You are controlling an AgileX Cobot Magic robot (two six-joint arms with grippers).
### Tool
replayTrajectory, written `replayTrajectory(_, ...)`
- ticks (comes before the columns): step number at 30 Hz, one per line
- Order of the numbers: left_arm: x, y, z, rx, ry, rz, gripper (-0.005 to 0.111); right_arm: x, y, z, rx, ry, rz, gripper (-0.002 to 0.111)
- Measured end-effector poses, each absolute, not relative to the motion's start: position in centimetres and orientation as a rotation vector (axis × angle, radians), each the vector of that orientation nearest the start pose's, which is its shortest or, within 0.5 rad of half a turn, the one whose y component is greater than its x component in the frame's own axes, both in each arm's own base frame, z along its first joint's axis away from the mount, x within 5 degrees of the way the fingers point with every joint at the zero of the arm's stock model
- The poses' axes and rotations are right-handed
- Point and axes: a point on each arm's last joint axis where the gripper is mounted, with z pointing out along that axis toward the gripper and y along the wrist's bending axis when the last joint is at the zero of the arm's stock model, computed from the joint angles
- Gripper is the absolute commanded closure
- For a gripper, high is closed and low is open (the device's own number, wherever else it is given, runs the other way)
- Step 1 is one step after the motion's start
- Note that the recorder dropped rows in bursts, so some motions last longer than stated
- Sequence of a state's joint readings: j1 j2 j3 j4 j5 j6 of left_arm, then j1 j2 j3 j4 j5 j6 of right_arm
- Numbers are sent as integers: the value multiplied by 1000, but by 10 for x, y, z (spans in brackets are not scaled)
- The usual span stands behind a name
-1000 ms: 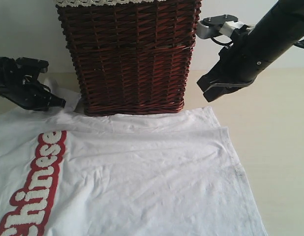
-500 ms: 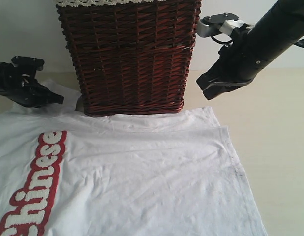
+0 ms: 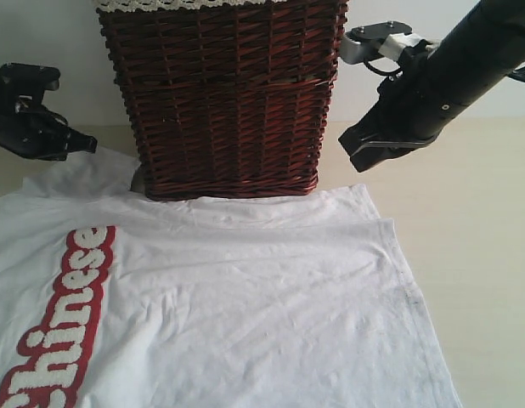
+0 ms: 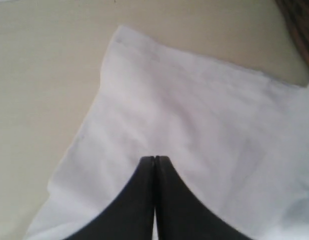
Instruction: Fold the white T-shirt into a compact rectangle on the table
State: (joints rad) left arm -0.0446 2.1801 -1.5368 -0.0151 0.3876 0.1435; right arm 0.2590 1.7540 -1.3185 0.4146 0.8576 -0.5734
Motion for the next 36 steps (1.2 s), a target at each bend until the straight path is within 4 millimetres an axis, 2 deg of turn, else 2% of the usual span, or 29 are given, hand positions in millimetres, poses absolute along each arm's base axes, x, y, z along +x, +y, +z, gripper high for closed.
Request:
replayTrajectory(6,447,-20,168,379,2641,54,107,345,121,248,-858,2587,418,96)
replayTrajectory(9,427,-19,184,472,2692,64,107,345,121,248,-861,2590,420,94)
replayTrajectory(12,400,-18,205,568,2711,75,107,345,121,248,-863,2589,420,94)
replayTrajectory(17,346,-16,235,827,2740,89,107,345,121,248,-866,2591,418,94)
replayTrajectory(24,285,-13,255,1028,2763,78,104,344,124,250,-826,2588,480,94)
replayTrajectory(26,271,-12,254,1104,2773,82,89,344,125,250,-812,2585,498,94)
replayTrajectory(28,256,-7,248,1187,2805,129,62,344,126,250,-804,2584,511,94)
replayTrajectory(31,238,3,232,1313,2866,226,3,344,128,252,-777,2579,549,94)
replayTrajectory(36,221,14,209,1480,2898,375,3,344,130,253,-751,2571,593,94)
